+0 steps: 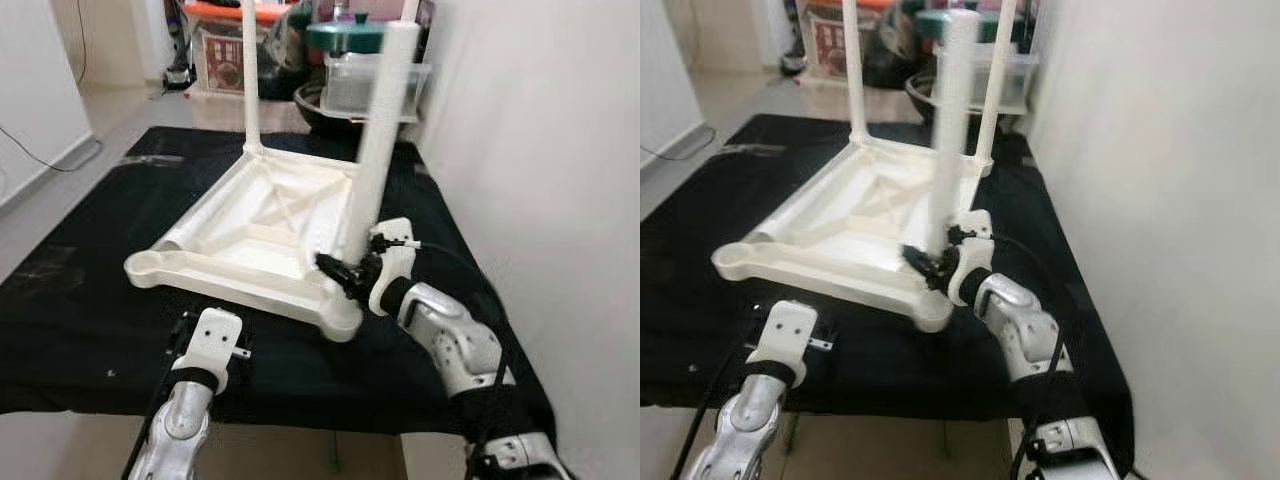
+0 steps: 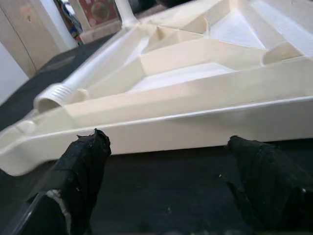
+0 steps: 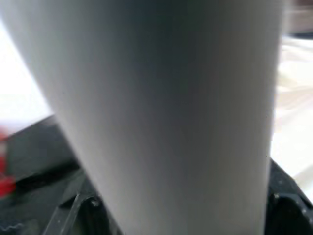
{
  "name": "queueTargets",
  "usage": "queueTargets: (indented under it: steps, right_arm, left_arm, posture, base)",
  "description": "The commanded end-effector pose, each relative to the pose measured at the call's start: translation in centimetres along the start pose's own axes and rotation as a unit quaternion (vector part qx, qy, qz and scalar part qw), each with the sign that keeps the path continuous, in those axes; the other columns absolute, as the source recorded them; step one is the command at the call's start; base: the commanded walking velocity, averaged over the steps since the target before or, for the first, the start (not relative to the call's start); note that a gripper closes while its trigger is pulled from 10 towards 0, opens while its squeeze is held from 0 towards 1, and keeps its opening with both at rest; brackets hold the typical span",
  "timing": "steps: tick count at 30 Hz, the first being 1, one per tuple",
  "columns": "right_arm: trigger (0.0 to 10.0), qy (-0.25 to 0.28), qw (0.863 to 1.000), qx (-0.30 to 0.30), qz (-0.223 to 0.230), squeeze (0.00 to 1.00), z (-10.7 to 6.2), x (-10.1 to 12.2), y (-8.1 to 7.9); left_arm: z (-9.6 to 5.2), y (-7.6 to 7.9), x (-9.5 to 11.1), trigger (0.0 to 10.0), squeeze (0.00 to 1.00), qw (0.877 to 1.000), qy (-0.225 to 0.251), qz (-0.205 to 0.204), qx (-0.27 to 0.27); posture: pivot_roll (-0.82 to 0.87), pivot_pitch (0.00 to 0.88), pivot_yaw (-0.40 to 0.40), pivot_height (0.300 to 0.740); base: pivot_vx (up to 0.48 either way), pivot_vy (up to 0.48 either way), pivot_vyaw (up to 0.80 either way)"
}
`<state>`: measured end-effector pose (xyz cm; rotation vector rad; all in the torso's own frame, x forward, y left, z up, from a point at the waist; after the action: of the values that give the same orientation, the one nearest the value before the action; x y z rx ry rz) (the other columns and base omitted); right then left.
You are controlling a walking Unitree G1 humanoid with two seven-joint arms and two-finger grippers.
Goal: Building children table
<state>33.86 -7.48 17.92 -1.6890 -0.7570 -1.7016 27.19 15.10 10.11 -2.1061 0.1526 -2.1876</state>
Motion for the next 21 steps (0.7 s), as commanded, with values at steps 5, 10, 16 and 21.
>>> queueTargets:
  steps: [5,10,16,21]
  right_arm:
    - [8.4,0.01,0.98,0.195,-0.026,0.0,0.9,-0.4,-3.8]
    - [0.0,-0.092,0.99,-0.108,-0.009,0.0,2.7,-3.6,0.5]
    - [0.0,-0.196,0.874,-0.444,0.026,0.0,-2.6,-6.7,6.0]
    - [0.0,-0.21,0.832,-0.514,0.013,0.0,-6.4,-7.0,6.5]
  left_arm:
    - [-0.1,0.0,-0.4,10.0,0.0,1.0,-0.008,0.003,-0.002]
    - [-0.2,-0.3,-0.4,10.0,0.0,1.0,-0.008,0.004,0.004]
    - [-0.4,-0.2,-0.5,10.0,0.0,1.0,-0.009,0.004,0.003]
    - [-0.4,0.0,-0.6,10.0,0.0,1.0,-0.011,0.003,0.0]
  posture:
    - [0.07,0.0,-0.101,0.74]
    - [0.07,0.0,-0.1,0.74]
    - [0.07,0.0,-0.097,0.74]
    - [0.04,0.0,-0.076,0.74]
  base:
    - [0.0,0.0,0.0]
    - [0.0,0.0,0.0]
    - [0.0,0.0,0.0]
    - [0.0,0.0,0.0]
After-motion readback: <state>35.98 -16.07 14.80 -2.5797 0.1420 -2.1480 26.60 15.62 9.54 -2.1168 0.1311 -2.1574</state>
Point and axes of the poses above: a point about 5 cm out from each wrist's last joint towards the gripper, its own z axis pointing out of the wrist towards the gripper, its own x axis along the axis of the wrist's last joint, y = z × x, the point moved 1 cm from there along z, pointing out of the wrist towards the gripper, and after that the axes turned 11 degrees about -z, right-handed, at the moved point
